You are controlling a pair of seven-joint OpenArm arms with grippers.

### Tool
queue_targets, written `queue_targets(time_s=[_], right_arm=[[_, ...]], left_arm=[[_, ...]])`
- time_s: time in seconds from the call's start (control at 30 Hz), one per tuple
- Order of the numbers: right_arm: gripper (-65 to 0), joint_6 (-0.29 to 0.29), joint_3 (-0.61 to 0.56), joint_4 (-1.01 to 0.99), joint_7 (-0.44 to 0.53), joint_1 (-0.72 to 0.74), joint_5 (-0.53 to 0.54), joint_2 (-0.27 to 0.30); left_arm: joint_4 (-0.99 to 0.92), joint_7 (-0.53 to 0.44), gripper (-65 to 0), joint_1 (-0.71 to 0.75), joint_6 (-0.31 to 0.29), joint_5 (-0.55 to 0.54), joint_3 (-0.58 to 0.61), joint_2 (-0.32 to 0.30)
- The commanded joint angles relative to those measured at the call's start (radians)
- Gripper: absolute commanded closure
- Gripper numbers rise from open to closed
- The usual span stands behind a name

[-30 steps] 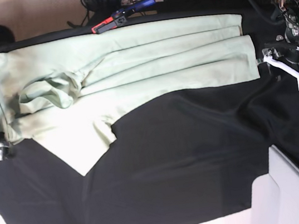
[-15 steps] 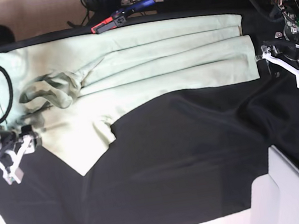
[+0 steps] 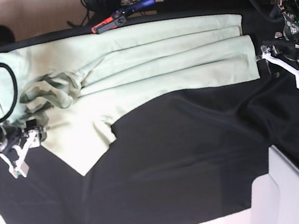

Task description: Fold the T-shirt properly

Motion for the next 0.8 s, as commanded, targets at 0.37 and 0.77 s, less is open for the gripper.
queue_targets(time_s=[0.37,0.77], right_arm=[[0.0,0.004,0.004,-0.097,0.097,0.028,0.011,-0.008],[0.0,0.004,0.004,-0.098,0.131,0.028,0.011,-0.007]], left_arm=[[0.012,-0.020,-36.1,-0.002,0.002,-0.002,-0.006,-0.017],[-0.136,-0.021,-36.8,-0.065,-0.041,-0.012,0.006,-0.005]])
